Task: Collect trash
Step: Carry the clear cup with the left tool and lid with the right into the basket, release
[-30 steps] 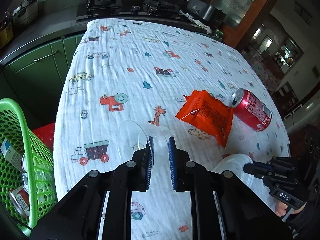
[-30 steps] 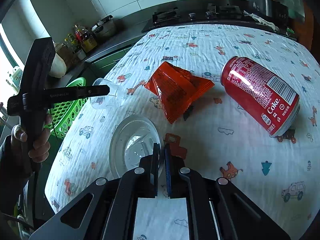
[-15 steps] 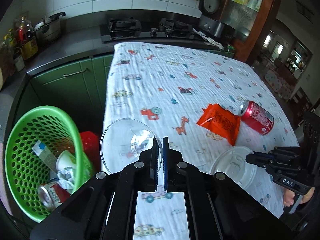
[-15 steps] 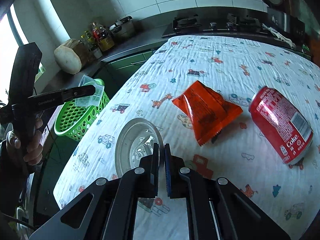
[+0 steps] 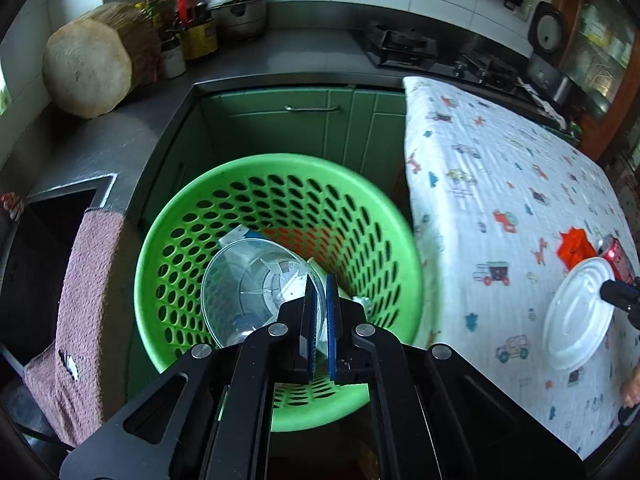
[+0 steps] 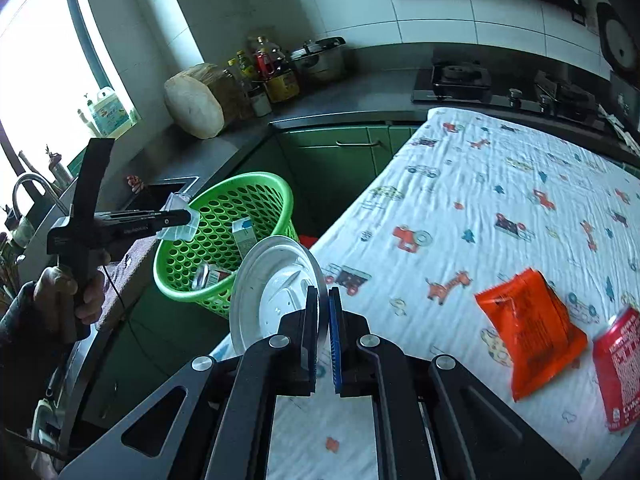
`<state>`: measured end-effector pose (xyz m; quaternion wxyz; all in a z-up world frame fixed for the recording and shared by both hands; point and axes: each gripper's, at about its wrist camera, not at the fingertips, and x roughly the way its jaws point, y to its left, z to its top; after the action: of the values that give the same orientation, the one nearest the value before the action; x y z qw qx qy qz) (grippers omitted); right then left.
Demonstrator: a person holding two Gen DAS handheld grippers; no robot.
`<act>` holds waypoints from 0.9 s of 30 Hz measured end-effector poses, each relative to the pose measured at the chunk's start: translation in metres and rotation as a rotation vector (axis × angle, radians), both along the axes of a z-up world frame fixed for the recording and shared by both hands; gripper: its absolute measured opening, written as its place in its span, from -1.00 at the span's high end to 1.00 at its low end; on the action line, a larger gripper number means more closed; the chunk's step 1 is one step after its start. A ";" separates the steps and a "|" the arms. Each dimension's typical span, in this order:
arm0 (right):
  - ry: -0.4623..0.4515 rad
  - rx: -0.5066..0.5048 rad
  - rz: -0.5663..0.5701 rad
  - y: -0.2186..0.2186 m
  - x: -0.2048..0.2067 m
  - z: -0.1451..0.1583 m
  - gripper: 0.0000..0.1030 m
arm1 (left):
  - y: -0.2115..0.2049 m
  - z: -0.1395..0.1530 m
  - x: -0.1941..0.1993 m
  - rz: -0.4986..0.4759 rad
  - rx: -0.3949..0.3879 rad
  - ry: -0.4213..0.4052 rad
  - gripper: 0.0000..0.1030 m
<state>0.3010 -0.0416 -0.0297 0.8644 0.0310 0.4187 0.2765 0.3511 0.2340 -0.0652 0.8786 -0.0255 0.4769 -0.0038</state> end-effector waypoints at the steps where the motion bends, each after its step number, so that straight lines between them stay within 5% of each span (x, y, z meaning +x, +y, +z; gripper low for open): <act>1: -0.002 -0.001 0.010 0.008 0.003 0.001 0.89 | 0.007 -0.005 0.001 0.016 -0.001 0.015 0.93; 9: -0.011 -0.024 0.083 0.076 0.033 0.003 0.89 | 0.041 -0.027 0.004 0.071 -0.012 0.065 0.85; 11: -0.009 -0.030 0.094 0.091 0.042 0.001 0.89 | 0.045 -0.029 0.003 0.082 -0.019 0.071 0.70; 14: -0.008 -0.034 0.107 0.111 0.053 -0.002 0.89 | 0.051 -0.030 -0.002 0.102 -0.018 0.060 0.20; 22: 0.011 -0.057 0.128 0.154 0.075 -0.015 0.88 | 0.066 -0.023 -0.018 0.133 -0.030 0.046 0.00; 24: 0.012 -0.059 0.133 0.161 0.077 -0.017 0.82 | 0.069 -0.020 -0.023 0.148 -0.026 0.043 -0.24; 27: 0.019 -0.053 0.132 0.164 0.078 -0.021 0.63 | 0.071 -0.016 -0.029 0.151 -0.021 0.025 -0.24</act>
<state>0.3790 0.1228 -0.0504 0.8408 -0.0171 0.4352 0.3215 0.3222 0.3051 -0.0811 0.8699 -0.0710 0.4846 0.0578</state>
